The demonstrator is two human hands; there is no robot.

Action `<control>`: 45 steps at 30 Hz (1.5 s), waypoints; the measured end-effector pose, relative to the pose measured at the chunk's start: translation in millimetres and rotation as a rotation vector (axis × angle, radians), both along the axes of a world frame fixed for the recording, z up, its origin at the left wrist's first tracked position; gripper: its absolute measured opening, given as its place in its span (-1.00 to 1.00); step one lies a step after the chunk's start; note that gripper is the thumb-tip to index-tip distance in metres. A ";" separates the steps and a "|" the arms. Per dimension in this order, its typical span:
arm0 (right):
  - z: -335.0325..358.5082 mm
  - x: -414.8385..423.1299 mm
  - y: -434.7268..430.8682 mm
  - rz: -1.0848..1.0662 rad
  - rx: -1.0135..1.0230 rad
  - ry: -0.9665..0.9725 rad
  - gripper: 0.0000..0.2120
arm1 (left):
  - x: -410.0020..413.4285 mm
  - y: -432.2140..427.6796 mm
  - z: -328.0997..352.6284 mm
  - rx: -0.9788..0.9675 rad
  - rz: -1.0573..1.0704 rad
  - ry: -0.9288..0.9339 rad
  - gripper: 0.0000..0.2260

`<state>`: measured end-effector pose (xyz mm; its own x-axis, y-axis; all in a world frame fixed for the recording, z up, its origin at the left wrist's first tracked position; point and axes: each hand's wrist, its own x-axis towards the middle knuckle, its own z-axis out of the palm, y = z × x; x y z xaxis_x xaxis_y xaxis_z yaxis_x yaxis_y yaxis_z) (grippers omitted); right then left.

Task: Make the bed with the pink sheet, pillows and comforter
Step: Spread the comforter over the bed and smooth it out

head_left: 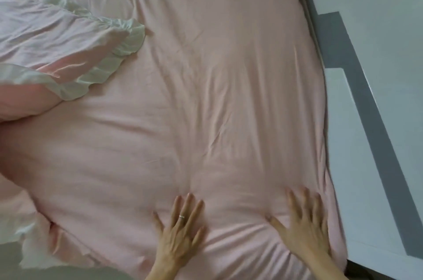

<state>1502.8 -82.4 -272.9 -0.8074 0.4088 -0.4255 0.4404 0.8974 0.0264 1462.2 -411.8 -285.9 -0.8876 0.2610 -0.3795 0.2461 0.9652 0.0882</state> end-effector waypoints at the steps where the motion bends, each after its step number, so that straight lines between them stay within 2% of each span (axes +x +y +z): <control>1: 7.5 -1.1 0.3 -0.028 -0.017 -0.099 0.00 | 7.2 -11.7 2.6 -0.021 -0.009 -0.001 -0.39; 3: 26.9 -19.4 -16.4 -0.101 -0.036 -0.174 -0.04 | 12.5 -22.5 13.1 -0.015 -0.005 -0.008 -0.45; 4: 34.0 -28.8 -31.8 -0.096 -0.072 -0.138 -0.08 | 9.6 -19.4 20.8 0.011 0.011 -0.025 -0.48; 7: 40.8 -57.8 -83.1 0.164 -0.190 0.221 -0.14 | -20.3 -4.5 26.4 0.089 0.119 0.023 -0.49; 8: 38.5 -62.8 -93.6 0.259 -0.232 0.281 -0.13 | -28.0 -3.6 24.0 0.105 0.156 0.015 -0.47; 9: 34.3 -63.9 -100.1 0.334 -0.254 0.261 -0.09 | -31.1 -9.0 19.4 0.100 0.199 0.000 -0.45; 11: 22.1 -56.5 -98.2 0.332 -0.192 0.048 0.04 | -19.5 -32.6 3.6 0.057 0.262 -0.042 -0.43; 14: 15.7 -46.3 -85.1 0.196 -0.080 -0.410 0.23 | 16.2 -64.5 5.6 0.021 0.275 -0.143 -0.42; 16: 33.4 -67.8 -102.2 0.138 -0.061 -0.545 0.23 | 18.7 -69.1 13.6 0.005 0.319 -0.207 -0.42; 17: 43.1 -80.4 -118.4 0.135 -0.044 -0.584 0.13 | 11.5 -67.4 18.4 -0.014 0.284 -0.194 -0.47; 19: 66.7 -107.7 -152.9 0.226 -0.008 -0.517 -0.15 | -16.7 -65.4 32.1 -0.003 0.157 -0.046 -0.64; 21: 75.1 -131.6 -185.9 0.343 -0.031 -0.257 -0.30 | -52.4 -77.2 44.8 0.059 0.155 0.122 -0.73; 23: 77.2 -151.9 -212.8 0.442 -0.154 0.026 -0.28 | -86.3 -98.2 46.0 0.109 0.256 0.163 -0.64; 25: 67.5 -169.8 -241.5 0.501 -0.265 0.107 -0.19 | -105.3 -132.3 38.0 0.060 0.332 0.143 -0.51; 29: 27.3 -175.7 -280.5 0.589 -0.283 -0.067 -0.02 | -99.8 -218.8 4.2 0.033 0.476 -0.007 -0.40; 33: 6.2 -157.8 -311.9 0.513 -0.069 -0.396 0.17 | -51.9 -270.8 -14.8 0.067 0.491 -0.149 -0.21; 35: 18.5 -171.9 -331.5 0.496 -0.010 -0.546 0.13 | -40.3 -278.3 -7.8 0.054 0.508 -0.236 -0.23; 37: 42.3 -197.3 -348.3 0.586 0.005 -0.634 -0.05 | -49.8 -281.0 14.6 0.012 0.463 -0.248 -0.31; 39: 63.5 -221.7 -366.0 0.735 0.007 -0.613 -0.33 | -69.0 -290.4 39.3 -0.031 0.355 -0.177 -0.46; 41: 79.5 -238.1 -389.1 0.797 -0.043 -0.476 -0.51 | -89.6 -314.5 60.6 -0.067 0.236 -0.008 -0.52; 43: 84.5 -251.0 -433.9 0.812 -0.178 -0.353 -0.51 | -108.6 -364.9 79.8 -0.077 0.212 0.187 -0.45; 45: 89.7 -257.0 -468.3 0.805 -0.298 -0.294 -0.40 | -132.0 -403.2 100.1 -0.090 0.201 0.390 -0.37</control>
<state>1245.8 -550.7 -183.2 -0.6434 -0.3923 -0.6573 -0.3107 0.9186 -0.2441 1330.2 -815.0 -185.8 -0.9985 0.0503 -0.0200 0.0514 0.9969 -0.0604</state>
